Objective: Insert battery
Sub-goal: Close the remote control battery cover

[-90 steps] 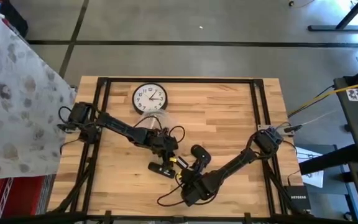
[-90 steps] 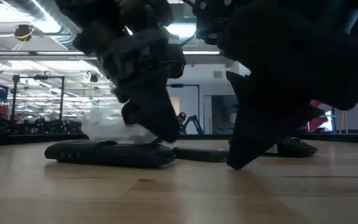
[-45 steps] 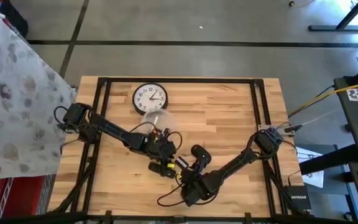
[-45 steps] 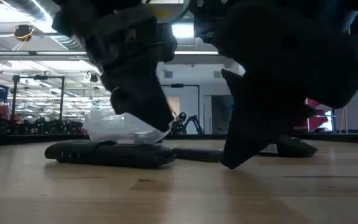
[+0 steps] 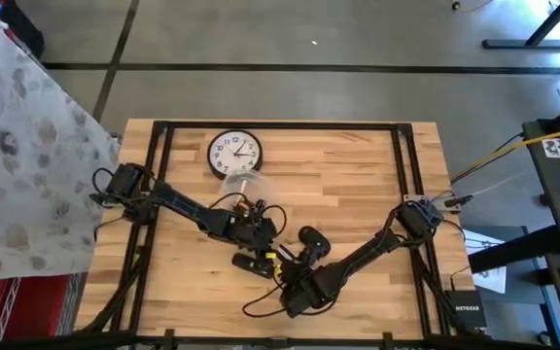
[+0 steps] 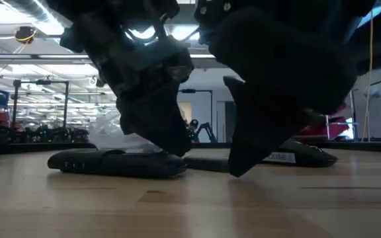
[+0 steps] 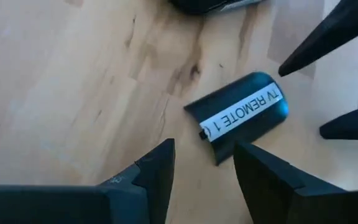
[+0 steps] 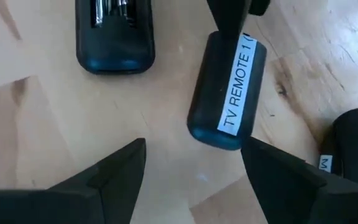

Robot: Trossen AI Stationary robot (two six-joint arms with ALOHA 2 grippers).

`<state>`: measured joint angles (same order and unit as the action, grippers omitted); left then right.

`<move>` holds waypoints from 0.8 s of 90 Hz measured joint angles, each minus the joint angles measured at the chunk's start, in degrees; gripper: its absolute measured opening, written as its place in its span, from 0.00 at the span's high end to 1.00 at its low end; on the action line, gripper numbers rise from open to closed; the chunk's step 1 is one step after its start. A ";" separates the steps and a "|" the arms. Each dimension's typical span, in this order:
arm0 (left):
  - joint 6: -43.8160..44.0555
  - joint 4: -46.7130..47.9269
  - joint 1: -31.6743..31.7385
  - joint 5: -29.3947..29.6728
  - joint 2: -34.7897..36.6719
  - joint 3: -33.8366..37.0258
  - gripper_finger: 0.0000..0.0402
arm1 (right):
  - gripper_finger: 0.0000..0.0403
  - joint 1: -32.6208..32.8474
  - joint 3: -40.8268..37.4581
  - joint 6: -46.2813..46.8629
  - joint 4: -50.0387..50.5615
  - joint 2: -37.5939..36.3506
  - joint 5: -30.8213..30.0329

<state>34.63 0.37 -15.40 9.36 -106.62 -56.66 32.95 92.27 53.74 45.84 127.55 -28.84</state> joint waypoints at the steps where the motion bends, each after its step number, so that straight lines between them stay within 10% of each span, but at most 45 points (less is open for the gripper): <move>1: 0.04 -0.11 -0.05 -0.11 -0.02 0.00 0.63 | 0.37 0.00 0.00 -0.04 0.00 0.00 0.02; 42: -9.10 -3.69 -1.61 -5.95 3.57 -2.72 0.63 | 0.37 0.45 0.00 -0.24 -0.45 0.00 0.36; 72: -5.58 10.61 -0.53 -3.93 5.07 -2.90 0.66 | 0.37 0.44 0.02 -0.13 0.40 0.00 -0.34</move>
<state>29.05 10.98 -15.93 5.43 -101.55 -59.56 33.39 92.29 53.60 46.25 127.55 -29.18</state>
